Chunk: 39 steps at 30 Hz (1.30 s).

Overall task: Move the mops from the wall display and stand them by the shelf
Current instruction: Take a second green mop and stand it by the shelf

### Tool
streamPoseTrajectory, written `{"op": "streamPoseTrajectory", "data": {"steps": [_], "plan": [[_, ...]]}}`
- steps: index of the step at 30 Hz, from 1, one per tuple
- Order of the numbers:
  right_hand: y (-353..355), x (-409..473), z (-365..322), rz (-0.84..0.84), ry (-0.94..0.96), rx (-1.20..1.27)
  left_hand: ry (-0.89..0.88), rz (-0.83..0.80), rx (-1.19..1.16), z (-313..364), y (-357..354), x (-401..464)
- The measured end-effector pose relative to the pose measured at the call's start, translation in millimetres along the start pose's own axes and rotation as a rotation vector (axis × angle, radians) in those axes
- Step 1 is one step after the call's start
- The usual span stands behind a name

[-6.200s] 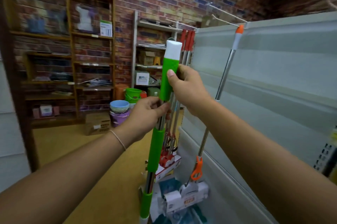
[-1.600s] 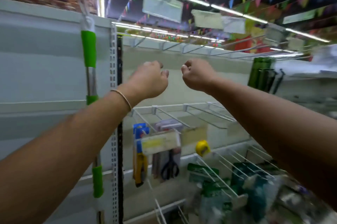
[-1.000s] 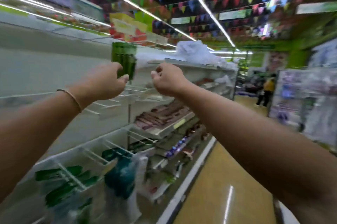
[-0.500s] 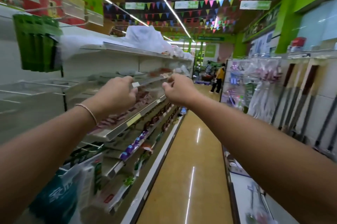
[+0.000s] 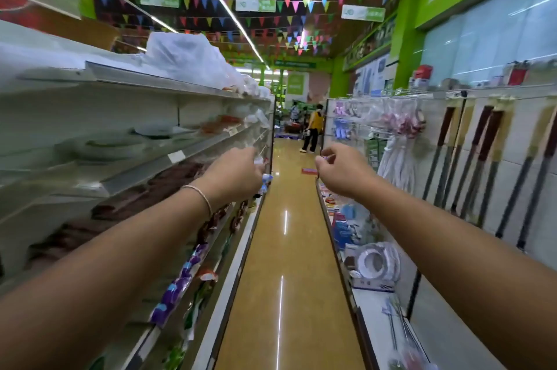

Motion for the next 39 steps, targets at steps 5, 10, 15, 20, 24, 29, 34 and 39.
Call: {"op": "streamPoseTrajectory", "data": {"steps": [5, 10, 15, 20, 24, 29, 34, 39], "plan": [[-16, 26, 30, 0.034, -0.081, -0.045, -0.054, -0.019, -0.038, -3, -41, 44], [-23, 53, 58, 0.056, -0.116, -0.036, -0.086, -0.026, -0.076, -4, -80, 88], [-31, 88, 99, 0.061, -0.123, -0.076, -0.081, -0.042, -0.105, 6, -125, 128], [-25, 135, 147, 0.086, -0.134, -0.096, -0.12, -0.064, -0.132, 29, -163, 179], [-12, 169, 192, 0.101, -0.174, -0.105, -0.166, -0.044, -0.15, 63, -181, 219], [5, 193, 257, 0.123, -0.273, -0.1, -0.233, -0.046, -0.209, 111, -222, 255], [13, 199, 319, 0.142, -0.382, -0.127, -0.347, -0.12, -0.267, 162, -278, 279], [19, 195, 375, 0.178, -0.519, -0.172, -0.472, -0.22, -0.307, 206, -344, 312]]}}
Point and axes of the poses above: each hand's wrist, its own x-axis towards the middle knuckle, its own y-axis out of the back of the hand, z = x × y, the point moved 5 cm from there along x, towards the middle knuckle, and after that the axes turned 1 degree about -x, right-handed, at the moved point
